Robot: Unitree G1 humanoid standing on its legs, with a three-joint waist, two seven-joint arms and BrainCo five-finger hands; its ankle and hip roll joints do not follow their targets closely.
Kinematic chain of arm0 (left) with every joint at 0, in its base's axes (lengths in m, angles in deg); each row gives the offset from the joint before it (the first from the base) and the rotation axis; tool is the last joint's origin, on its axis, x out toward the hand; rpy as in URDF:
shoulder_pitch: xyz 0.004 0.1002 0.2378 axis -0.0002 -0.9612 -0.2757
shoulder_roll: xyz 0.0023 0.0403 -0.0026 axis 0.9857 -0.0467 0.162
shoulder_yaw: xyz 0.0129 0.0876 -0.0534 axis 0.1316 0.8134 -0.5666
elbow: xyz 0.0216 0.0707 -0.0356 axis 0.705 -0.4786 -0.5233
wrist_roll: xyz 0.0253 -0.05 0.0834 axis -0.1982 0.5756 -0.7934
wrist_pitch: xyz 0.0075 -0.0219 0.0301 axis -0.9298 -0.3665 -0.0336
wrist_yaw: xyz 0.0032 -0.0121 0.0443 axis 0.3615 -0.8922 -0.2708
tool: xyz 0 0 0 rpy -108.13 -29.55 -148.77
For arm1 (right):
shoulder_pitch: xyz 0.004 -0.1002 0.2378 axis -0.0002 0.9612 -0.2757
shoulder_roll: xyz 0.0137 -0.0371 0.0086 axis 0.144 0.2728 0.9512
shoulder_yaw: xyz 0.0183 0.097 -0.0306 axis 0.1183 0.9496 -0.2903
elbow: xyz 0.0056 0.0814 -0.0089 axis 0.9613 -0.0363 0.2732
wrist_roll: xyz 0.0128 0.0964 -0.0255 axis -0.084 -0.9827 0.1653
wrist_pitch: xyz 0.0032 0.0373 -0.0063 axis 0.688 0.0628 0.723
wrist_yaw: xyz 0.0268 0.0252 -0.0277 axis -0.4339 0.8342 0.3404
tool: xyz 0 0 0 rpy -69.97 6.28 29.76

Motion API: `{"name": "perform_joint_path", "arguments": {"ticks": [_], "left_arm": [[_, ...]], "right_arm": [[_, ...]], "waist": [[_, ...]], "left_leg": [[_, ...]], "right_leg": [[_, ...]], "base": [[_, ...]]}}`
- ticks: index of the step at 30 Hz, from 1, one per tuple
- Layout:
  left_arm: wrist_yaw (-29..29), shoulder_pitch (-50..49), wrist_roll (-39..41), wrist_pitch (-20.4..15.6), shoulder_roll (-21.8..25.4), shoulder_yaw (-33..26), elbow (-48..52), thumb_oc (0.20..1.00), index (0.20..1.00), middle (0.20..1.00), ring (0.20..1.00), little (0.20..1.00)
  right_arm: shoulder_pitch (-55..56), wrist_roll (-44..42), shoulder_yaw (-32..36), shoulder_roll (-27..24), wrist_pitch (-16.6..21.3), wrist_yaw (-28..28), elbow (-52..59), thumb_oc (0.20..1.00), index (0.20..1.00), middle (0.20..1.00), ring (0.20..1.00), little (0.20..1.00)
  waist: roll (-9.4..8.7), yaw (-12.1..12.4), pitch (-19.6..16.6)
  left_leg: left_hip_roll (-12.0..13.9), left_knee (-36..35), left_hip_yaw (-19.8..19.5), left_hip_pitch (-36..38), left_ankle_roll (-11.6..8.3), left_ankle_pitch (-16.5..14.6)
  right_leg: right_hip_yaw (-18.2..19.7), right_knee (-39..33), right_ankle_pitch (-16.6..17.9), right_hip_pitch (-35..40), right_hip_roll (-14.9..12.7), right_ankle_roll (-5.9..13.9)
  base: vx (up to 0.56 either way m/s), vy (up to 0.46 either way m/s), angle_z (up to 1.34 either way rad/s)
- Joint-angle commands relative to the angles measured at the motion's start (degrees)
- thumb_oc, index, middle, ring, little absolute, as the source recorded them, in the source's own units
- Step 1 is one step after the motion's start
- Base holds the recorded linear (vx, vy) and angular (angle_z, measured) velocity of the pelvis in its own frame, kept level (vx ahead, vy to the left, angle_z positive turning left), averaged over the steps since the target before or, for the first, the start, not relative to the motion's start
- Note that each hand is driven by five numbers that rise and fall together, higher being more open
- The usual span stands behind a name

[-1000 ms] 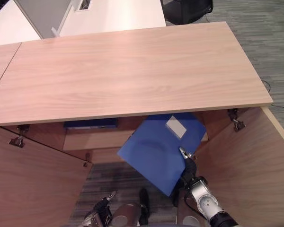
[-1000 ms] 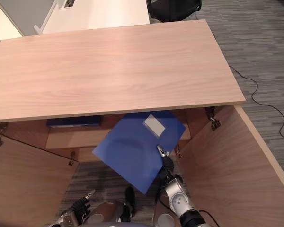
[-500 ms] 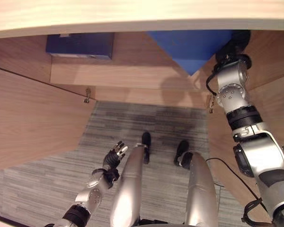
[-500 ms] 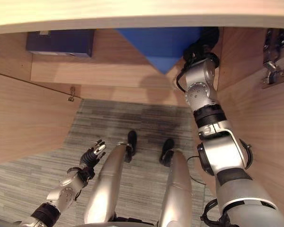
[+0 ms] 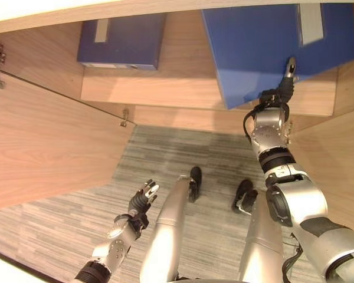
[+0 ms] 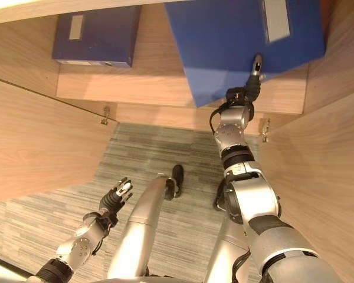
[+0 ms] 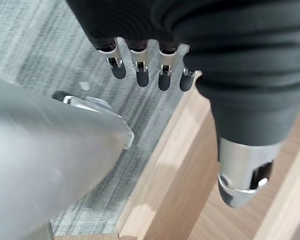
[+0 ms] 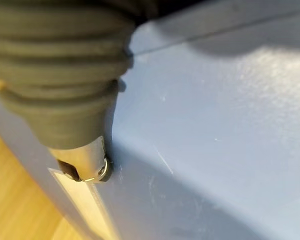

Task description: Put the empty folder in the office cabinet

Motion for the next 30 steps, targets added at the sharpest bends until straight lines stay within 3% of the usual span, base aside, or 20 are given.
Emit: {"name": "perform_joint_path", "arguments": {"ticks": [1, 8, 14, 20, 21, 22, 30], "left_arm": [[0.8, -1.1, 2.3, -2.1, -0.5, 1.8, 1.6, 1.0, 1.0, 1.0, 1.0, 1.0], [1.7, -1.1, 3.6, -1.7, 0.2, 4.5, 1.8, 1.0, 1.0, 1.0, 1.0, 1.0], [1.4, -1.7, 3.5, -1.5, 2.0, 4.9, 1.9, 1.0, 1.0, 1.0, 1.0, 1.0], [1.3, -3.1, 3.9, -1.9, 3.8, 3.9, 0.9, 1.0, 1.0, 1.0, 1.0, 1.0], [1.2, -3.1, 3.9, -1.9, 3.8, 3.9, 0.9, 1.0, 1.0, 1.0, 1.0, 1.0], [1.3, -3.3, 4.2, -1.8, 4.0, 3.7, 0.6, 1.0, 1.0, 1.0, 1.0, 1.0], [1.5, -4.4, 5.5, -1.9, 5.6, 3.2, -0.4, 1.0, 1.0, 1.0, 1.0, 1.0]], "right_arm": [[-0.2, -3.0, 2.8, 0.3, 2.3, -1.0, -0.9, 0.2, 0.2, 0.2, 0.2, 0.2], [-4.7, -7.2, 5.2, 5.2, 3.4, -2.4, -5.1, 0.2, 0.2, 0.2, 0.2, 0.2], [-8.2, -6.9, 5.5, 4.3, 4.3, -3.1, -4.4, 0.2, 0.2, 0.2, 0.2, 0.2], [-10.8, -5.5, 4.8, 1.8, 8.1, -3.9, 2.7, 0.2, 0.2, 0.2, 0.2, 0.2], [-10.9, -5.4, 4.8, 1.8, 8.1, -4.0, 2.8, 0.548, 0.548, 0.548, 0.548, 0.548], [-11.6, -5.1, 4.0, 1.0, 8.1, -4.3, 2.7, 1.0, 1.0, 1.0, 1.0, 1.0], [-16.4, -1.5, -2.6, -3.0, 5.8, -6.4, 2.5, 1.0, 1.0, 1.0, 1.0, 1.0]], "waist": [[-0.34, 0.7, -2.3], [0.22, 2.2, -3.2], [0.32, 3.3, -3.8], [0.01, 4.4, -4.3], [0.05, 4.4, -4.3], [-0.06, 4.5, -4.4], [-0.89, 5.0, -4.6]], "left_leg": [[-0.7, 1.5, -0.7, -1.1, 2.64, -5.0], [-1.2, 1.9, -0.9, -1.2, 2.74, -5.6], [-1.8, 1.1, -1.4, -0.7, 2.54, -5.2], [-2.1, 0.8, -2.3, -0.9, 2.29, -4.9], [-2.1, 0.8, -2.3, -1.0, 2.29, -4.9], [-2.2, 0.7, -2.4, -1.1, 2.24, -4.9], [-2.2, 0.3, -2.9, -2.0, 1.9, -4.4]], "right_leg": [[1.5, -3.8, -1.5, 2.7, 1.4, 1.05], [1.2, -2.5, -2.7, 2.5, 1.0, 0.84], [0.5, -2.9, -3.0, 3.6, 0.5, 1.05], [-0.3, -2.7, -3.3, 3.9, 0.2, 1.22], [-0.4, -2.7, -3.3, 3.8, 0.2, 1.23], [-0.4, -2.8, -3.2, 3.8, 0.2, 1.27], [-0.8, -2.7, -3.1, 3.0, -0.2, 1.21]], "base": [[0.04, -0.007, 0.0], [0.0, 0.0, 0.0], [0.0, -0.006, 0.02], [0.01, -0.014, 0.11], [0.0, -0.017, 0.08], [0.0, -0.007, 0.08], [0.01, -0.01, 0.05]]}}
